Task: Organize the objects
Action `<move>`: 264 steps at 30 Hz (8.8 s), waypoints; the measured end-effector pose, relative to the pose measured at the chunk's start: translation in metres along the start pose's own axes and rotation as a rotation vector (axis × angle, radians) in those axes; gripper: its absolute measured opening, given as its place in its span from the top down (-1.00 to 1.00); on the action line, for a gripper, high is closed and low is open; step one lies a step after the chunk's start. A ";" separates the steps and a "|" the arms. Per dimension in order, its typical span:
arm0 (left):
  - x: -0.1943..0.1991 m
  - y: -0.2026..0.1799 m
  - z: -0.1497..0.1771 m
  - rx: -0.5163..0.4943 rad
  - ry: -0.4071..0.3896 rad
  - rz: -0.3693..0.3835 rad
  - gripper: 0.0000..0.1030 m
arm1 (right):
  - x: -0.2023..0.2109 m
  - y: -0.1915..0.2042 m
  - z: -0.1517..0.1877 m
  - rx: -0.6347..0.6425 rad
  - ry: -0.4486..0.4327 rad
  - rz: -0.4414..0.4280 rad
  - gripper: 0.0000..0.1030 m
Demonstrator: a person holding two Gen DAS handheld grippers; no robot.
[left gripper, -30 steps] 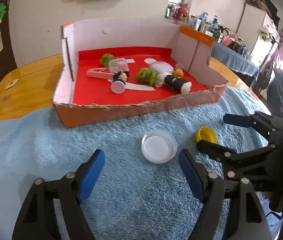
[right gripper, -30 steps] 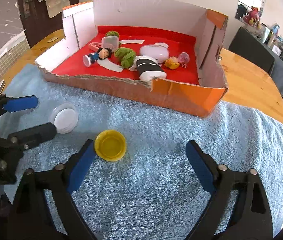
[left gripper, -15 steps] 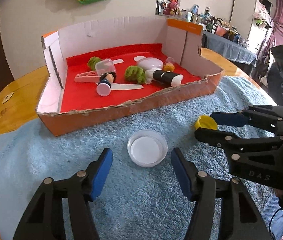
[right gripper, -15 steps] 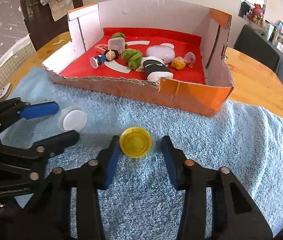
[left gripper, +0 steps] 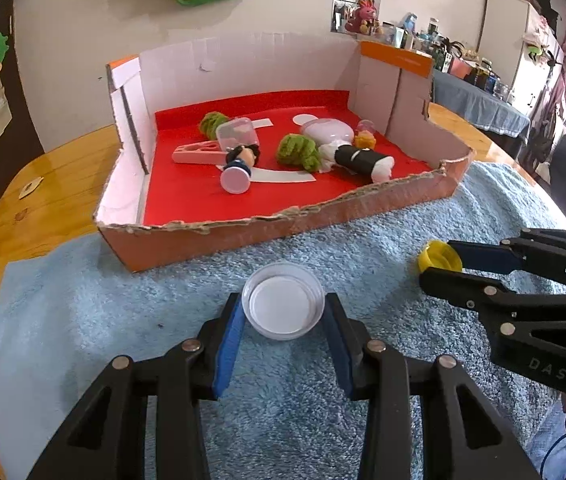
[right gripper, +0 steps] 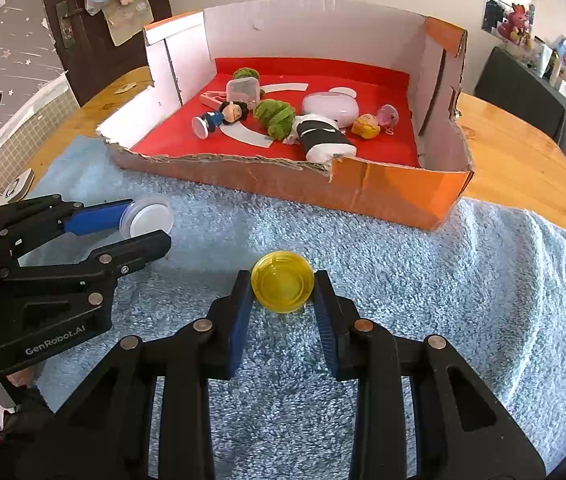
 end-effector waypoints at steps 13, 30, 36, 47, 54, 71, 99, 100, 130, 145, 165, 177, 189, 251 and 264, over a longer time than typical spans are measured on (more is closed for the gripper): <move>0.024 0.008 0.004 0.039 -0.043 0.044 0.18 | 0.020 0.016 0.000 0.018 -0.047 -0.060 0.43; 0.046 0.013 -0.001 0.061 -0.088 0.072 0.18 | 0.034 0.024 -0.004 0.026 -0.075 -0.100 0.43; 0.055 0.014 -0.010 0.058 -0.108 0.073 0.18 | 0.045 0.026 -0.014 0.035 -0.100 -0.102 0.43; 0.064 0.018 -0.029 0.055 -0.127 0.075 0.18 | 0.057 0.025 -0.032 0.046 -0.121 -0.100 0.43; 0.063 0.017 -0.042 0.044 -0.124 0.079 0.18 | 0.057 0.019 -0.045 0.039 -0.120 -0.099 0.43; 0.030 0.024 -0.070 0.050 -0.049 0.094 0.18 | 0.035 0.004 -0.075 0.026 -0.075 -0.103 0.43; -0.015 0.026 -0.081 0.003 0.086 0.122 0.18 | -0.014 -0.004 -0.094 0.030 0.071 -0.119 0.43; -0.018 0.027 -0.082 0.003 0.102 0.129 0.18 | -0.016 -0.005 -0.094 0.029 0.078 -0.119 0.43; -0.037 0.037 -0.098 0.032 0.103 0.059 0.18 | -0.027 -0.030 -0.097 -0.015 0.091 -0.015 0.43; -0.033 0.036 -0.097 0.032 0.092 0.050 0.02 | -0.020 -0.031 -0.092 -0.028 0.082 -0.046 0.41; 0.000 0.032 -0.080 0.033 0.022 0.001 -0.23 | 0.005 -0.018 -0.082 -0.020 0.021 -0.042 -0.07; 0.020 0.029 -0.058 0.045 -0.011 -0.015 -0.33 | 0.029 -0.009 -0.064 -0.018 -0.027 -0.040 -0.31; 0.034 0.030 -0.041 0.071 -0.044 -0.008 -0.50 | 0.046 -0.004 -0.048 -0.028 -0.088 -0.027 -0.54; -0.004 0.034 0.016 0.160 0.025 -0.004 -1.00 | -0.002 -0.017 0.013 -0.145 -0.079 0.000 -0.83; -0.009 0.024 0.020 0.121 0.035 -0.067 -1.00 | -0.004 -0.018 0.011 -0.151 -0.080 -0.006 -0.88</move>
Point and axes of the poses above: each gripper's, at about its wrist camera, not at the fingertips, and x roughly against the way its jaws point, y to its left, z to its underside, the point moved 4 cm from there along -x, roughly the way its jaws point, and after that the axes turned 15 degrees about y, right-handed, at the moved point
